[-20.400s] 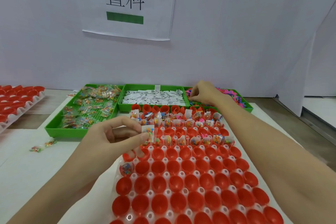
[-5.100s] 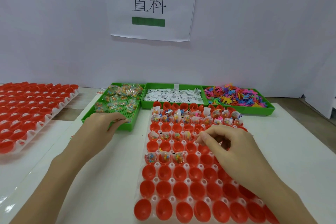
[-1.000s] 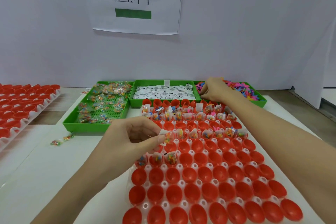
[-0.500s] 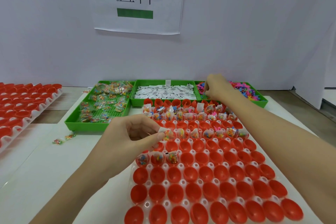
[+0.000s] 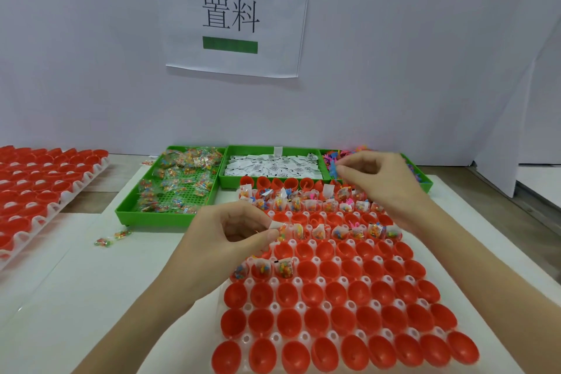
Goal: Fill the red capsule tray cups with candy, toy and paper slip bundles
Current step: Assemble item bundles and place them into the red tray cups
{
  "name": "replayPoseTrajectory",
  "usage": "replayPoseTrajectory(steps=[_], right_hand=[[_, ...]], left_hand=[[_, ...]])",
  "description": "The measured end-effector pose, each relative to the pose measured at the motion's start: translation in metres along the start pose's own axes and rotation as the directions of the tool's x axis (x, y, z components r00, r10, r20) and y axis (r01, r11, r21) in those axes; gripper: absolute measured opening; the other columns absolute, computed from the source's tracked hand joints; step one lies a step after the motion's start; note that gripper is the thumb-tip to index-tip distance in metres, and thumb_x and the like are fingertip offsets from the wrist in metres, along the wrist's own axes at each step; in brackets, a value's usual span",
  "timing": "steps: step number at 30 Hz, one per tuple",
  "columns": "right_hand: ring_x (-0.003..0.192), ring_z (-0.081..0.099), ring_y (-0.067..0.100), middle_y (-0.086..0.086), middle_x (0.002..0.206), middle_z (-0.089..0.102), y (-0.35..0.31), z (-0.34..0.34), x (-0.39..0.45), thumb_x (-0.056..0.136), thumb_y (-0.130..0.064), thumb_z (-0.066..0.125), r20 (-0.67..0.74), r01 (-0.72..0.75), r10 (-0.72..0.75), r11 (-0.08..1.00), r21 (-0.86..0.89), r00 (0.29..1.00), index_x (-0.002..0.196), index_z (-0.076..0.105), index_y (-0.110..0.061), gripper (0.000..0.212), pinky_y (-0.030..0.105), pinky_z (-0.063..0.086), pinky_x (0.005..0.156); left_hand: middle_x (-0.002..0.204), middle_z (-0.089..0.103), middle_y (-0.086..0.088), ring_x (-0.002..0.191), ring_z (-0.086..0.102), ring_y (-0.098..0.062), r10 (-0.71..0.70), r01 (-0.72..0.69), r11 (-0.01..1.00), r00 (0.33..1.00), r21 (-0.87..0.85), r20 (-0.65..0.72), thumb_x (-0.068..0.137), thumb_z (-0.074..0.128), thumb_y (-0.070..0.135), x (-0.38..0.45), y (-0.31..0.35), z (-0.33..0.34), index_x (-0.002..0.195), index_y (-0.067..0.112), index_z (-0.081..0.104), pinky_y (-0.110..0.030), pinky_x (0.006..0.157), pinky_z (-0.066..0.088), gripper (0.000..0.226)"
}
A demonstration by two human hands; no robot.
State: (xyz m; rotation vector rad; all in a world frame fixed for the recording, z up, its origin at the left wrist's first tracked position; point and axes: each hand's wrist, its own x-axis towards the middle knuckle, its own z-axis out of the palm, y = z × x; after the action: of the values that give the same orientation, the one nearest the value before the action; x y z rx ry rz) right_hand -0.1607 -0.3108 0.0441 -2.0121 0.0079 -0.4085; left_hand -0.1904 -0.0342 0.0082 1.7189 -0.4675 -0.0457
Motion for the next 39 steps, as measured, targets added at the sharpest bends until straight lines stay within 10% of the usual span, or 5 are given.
replayPoseTrajectory(steps=[27, 33, 39], right_hand=[[0.09, 0.074, 0.012, -0.008, 0.093, 0.077, 0.001, 0.027, -0.094, 0.09, -0.023, 0.077, 0.317, 0.156, -0.156, 0.987, 0.025, 0.935, 0.097, 0.078, -0.031, 0.011, 0.032, 0.061, 0.082], [0.084, 0.074, 0.01, -0.01, 0.087, 0.077, 0.004, 0.025, -0.094, 0.09, -0.025, 0.078, 0.294, 0.145, -0.117, 0.987, -0.076, 0.949, 0.092, 0.078, -0.033, 0.008, 0.037, 0.061, 0.078], [0.075, 0.07, 0.001, -0.018, 0.075, 0.074, 0.007, 0.03, -0.095, 0.086, -0.019, 0.08, 0.296, 0.188, -0.114, 0.954, -0.234, 0.948, 0.085, 0.078, -0.03, 0.011, 0.011, 0.047, 0.063]], left_hand=[[0.086, 0.079, 0.005, 0.081, 0.077, -0.015, 0.137, -0.137, 0.99, 0.991, 0.038, 0.0, 0.082, 0.085, 0.021, -0.011, -0.014, 0.032, 0.089, 0.027, 0.081, -0.027, 0.074, 0.061, 0.01], [0.091, 0.071, 0.016, 0.096, 0.062, -0.013, 0.318, -0.26, 0.874, 0.945, 0.41, -0.079, 0.077, 0.085, 0.037, -0.012, -0.017, 0.039, 0.091, 0.037, 0.081, -0.02, 0.078, 0.049, 0.014], [0.109, 0.065, 0.013, 0.108, 0.046, -0.015, 0.358, -0.3, 0.736, 0.933, 0.607, 0.027, 0.081, 0.079, 0.041, -0.01, -0.025, 0.038, 0.087, 0.032, 0.083, -0.02, 0.094, 0.039, 0.011]])
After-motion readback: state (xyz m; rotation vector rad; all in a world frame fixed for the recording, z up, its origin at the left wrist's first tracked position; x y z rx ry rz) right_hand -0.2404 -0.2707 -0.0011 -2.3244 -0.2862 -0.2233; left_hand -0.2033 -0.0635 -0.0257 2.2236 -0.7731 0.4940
